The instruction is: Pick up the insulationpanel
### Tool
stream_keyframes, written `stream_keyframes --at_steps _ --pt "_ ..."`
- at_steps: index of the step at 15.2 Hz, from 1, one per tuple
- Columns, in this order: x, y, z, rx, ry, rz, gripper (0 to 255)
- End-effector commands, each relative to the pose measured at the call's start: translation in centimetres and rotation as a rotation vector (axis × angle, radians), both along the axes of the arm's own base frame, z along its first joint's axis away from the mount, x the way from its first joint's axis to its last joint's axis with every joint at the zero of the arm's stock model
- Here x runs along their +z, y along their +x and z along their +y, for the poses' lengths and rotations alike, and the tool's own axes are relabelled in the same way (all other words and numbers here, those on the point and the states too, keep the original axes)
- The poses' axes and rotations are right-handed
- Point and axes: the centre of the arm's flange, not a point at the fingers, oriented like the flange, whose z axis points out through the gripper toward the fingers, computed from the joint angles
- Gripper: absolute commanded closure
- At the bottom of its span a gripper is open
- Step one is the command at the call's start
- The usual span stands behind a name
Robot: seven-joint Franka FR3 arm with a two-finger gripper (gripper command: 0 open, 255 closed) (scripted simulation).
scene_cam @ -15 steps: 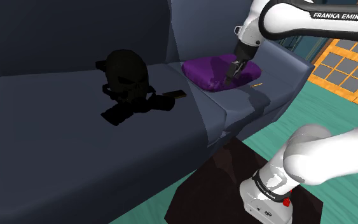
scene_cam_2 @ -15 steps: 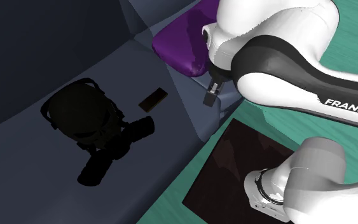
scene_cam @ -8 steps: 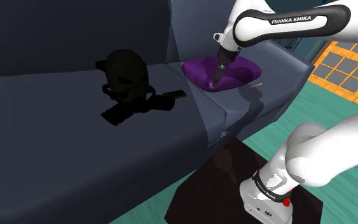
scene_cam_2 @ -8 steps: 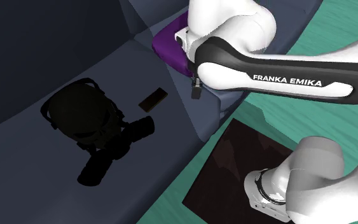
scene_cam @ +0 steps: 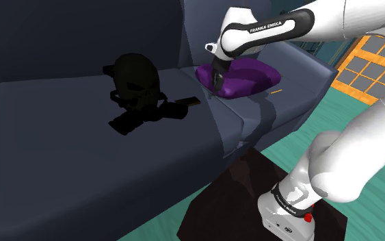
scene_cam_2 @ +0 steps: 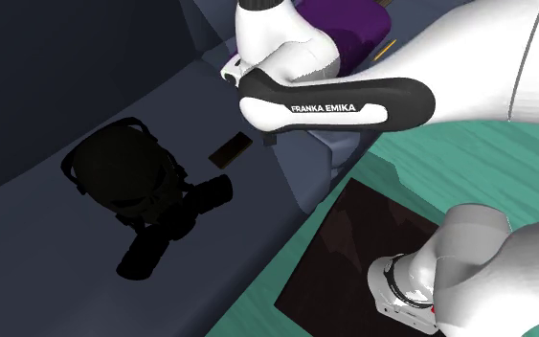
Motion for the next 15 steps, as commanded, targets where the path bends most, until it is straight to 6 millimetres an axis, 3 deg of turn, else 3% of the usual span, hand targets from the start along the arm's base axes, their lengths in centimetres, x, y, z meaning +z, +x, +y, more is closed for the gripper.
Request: stream_keyframes --at_steps 1,8,15 --pt "-1.6 2.3 0.7 0.1 0.0 0.004 0" --pt "-6.7 9.0 4.4 0.424 0.0 0.019 0" --pt "-10.1 9.3 4.7 0.441 0.0 0.02 0"
